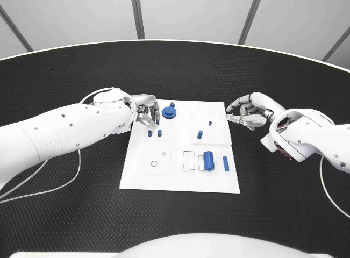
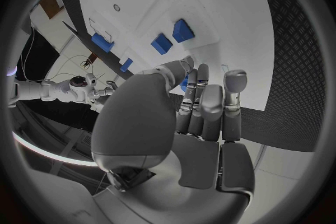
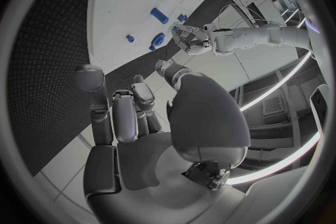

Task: Assemble the parts on the task board

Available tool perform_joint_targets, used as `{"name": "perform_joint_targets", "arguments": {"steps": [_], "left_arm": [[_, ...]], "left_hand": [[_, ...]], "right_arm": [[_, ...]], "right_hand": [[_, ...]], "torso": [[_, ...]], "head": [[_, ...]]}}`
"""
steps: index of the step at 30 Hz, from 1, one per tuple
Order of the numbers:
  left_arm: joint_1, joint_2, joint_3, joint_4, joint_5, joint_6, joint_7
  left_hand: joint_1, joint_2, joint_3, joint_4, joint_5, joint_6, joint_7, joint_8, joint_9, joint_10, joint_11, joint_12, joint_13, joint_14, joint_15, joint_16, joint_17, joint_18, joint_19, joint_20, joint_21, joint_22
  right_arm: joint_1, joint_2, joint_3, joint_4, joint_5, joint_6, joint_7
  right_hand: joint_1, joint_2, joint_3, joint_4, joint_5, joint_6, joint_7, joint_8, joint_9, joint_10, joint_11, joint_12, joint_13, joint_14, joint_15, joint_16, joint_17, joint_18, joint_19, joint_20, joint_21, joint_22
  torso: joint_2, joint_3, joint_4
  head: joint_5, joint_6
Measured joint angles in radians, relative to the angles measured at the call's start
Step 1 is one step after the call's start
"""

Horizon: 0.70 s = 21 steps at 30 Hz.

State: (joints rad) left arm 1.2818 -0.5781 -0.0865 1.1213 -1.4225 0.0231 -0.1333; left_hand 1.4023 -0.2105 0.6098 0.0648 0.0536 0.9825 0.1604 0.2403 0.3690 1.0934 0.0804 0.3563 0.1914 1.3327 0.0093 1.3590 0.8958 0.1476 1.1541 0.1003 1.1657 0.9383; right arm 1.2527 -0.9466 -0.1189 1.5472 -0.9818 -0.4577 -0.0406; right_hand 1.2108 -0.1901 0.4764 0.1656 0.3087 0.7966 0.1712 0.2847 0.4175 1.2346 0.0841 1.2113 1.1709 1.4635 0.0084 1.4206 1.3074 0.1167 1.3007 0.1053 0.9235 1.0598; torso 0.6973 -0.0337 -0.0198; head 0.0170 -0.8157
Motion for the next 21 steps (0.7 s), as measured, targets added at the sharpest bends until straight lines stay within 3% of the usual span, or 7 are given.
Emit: {"name": "perform_joint_targets", "arguments": {"steps": [18, 20, 21], "left_arm": [[0.0, -0.007, 0.0, -0.008, 0.0, -0.007, -0.005], [0.0, -0.013, 0.0, -0.005, 0.0, -0.01, -0.006], [0.0, -0.017, 0.0, -0.003, 0.0, -0.011, -0.007]], "left_hand": [[-0.008, -0.008, 0.0, 0.0, 0.0, -0.032, 0.0, -0.026, -0.008, 0.003, 0.004, -0.008, 0.003, -0.004, 0.004, -0.004, -0.006, 0.0, -0.004, 0.004, -0.004, -0.007], [-0.008, -0.008, 0.0, 0.0, 0.0, -0.033, 0.0, -0.026, -0.008, 0.001, 0.006, -0.012, 0.003, -0.008, 0.008, -0.009, -0.016, 0.0, -0.009, 0.009, -0.013, -0.015], [-0.013, -0.013, 0.0, 0.0, 0.0, -0.038, 0.006, -0.031, -0.009, -0.007, 0.014, -0.021, 0.003, -0.034, 0.012, -0.032, -0.065, 0.0, -0.032, 0.012, -0.036, -0.046]], "right_arm": [[0.0, 0.0, 0.0, -0.001, 0.0, -0.001, 0.001], [0.0, -0.001, 0.0, -0.002, 0.0, -0.003, 0.002], [0.0, -0.002, 0.0, -0.002, 0.0, -0.003, 0.002]], "right_hand": [[0.0, 0.0, 0.0, 0.0, 0.0, 0.0, 0.0, 0.004, -0.001, 0.0, 0.0, 0.0, -0.004, 0.0, 0.0, -0.006, 0.0, 0.0, 0.0, 0.0, -0.007, -0.005], [0.0, 0.0, 0.0, 0.0, 0.0, 0.0, 0.0, 0.004, -0.001, 0.0, 0.0, -0.001, -0.006, 0.0, 0.0, -0.006, 0.0, 0.0, 0.0, 0.0, -0.014, -0.008], [0.0, 0.0, 0.0, 0.0, 0.0, 0.0, 0.0, 0.004, -0.001, -0.005, -0.004, -0.01, -0.015, 0.0, 0.0, -0.013, 0.0, 0.001, 0.0, 0.0, -0.026, -0.016]], "torso": [[0.0, 0.0003, 0.0], [0.0, 0.0003, 0.0], [0.0, 0.0003, 0.0001]], "head": [[0.0, 0.0], [0.0, -0.001], [0.0, -0.001]]}}
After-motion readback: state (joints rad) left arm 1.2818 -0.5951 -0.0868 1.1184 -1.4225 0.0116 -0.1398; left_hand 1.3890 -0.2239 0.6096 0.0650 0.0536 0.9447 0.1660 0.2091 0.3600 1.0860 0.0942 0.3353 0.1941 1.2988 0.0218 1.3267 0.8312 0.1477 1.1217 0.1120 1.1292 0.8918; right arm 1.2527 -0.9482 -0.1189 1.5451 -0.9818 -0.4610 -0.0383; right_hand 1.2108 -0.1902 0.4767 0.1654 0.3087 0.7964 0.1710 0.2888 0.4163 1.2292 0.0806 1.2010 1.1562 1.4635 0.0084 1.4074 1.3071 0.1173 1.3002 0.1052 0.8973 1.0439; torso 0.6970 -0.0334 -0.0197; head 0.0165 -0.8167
